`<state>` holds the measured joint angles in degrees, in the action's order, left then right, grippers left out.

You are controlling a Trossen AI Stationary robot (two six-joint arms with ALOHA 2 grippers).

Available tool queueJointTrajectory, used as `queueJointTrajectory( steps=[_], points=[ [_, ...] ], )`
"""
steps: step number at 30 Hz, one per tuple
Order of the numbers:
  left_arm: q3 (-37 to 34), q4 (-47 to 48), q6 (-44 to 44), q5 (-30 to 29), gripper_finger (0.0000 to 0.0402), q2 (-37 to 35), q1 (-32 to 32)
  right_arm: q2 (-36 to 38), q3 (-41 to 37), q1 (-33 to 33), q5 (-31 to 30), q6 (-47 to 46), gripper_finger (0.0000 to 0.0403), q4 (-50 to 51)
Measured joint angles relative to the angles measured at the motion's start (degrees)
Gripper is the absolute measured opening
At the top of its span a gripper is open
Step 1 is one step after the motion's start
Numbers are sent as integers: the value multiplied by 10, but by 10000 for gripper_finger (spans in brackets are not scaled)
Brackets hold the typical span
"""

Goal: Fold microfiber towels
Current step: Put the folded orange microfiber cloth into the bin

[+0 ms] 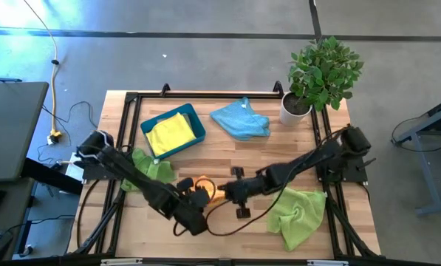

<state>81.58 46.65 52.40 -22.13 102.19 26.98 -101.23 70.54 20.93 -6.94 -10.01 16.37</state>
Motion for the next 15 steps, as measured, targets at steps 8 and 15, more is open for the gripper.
queueJointTrajectory(
  steps=[8,15],
  points=[
    [1,41,-3,46,1,-42,-64,138,1,-25,1,10,130,87],
    [2,74,-70,85,1,-48,-153,242,1,-26,-19,13,145,154]
  ],
)
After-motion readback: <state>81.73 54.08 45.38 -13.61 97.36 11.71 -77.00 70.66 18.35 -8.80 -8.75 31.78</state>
